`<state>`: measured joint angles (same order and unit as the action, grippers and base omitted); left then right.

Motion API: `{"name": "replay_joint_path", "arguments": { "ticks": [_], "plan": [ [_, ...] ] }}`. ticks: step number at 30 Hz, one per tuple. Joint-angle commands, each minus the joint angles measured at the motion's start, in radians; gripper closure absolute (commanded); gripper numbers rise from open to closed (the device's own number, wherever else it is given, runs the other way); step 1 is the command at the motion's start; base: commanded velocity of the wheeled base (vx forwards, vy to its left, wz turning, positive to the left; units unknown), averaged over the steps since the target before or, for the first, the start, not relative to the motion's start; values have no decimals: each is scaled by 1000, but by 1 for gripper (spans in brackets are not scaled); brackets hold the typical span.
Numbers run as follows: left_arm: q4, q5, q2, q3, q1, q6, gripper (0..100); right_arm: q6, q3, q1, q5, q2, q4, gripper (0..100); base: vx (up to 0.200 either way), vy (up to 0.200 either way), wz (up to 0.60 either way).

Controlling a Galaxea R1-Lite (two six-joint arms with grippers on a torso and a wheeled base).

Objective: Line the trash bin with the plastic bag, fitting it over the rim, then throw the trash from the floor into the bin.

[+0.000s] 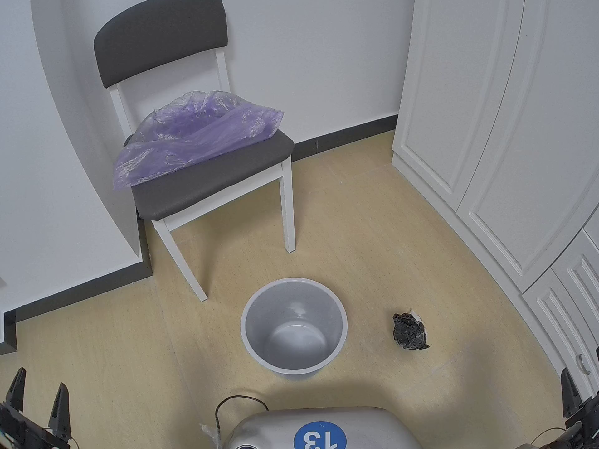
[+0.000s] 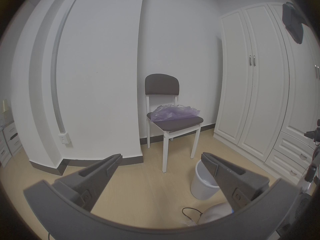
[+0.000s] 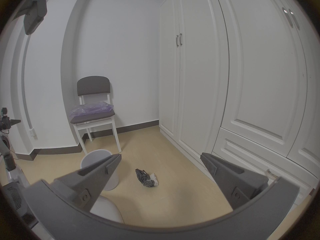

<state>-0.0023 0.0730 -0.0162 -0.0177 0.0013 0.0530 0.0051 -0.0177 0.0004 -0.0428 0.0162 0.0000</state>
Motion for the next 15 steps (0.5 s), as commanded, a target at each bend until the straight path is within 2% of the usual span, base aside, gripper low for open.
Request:
{"name": "replay_joint_path", "arguments": {
  "ticks": [1, 15],
  "plan": [
    [-1, 1, 16, 8, 0, 4, 0, 4, 18, 0, 0, -16, 0, 0, 0, 0, 0],
    [-1, 1, 16, 8, 0, 11, 0, 18, 18, 0, -9, -16, 2, 0, 0, 0, 0]
  ]
}}
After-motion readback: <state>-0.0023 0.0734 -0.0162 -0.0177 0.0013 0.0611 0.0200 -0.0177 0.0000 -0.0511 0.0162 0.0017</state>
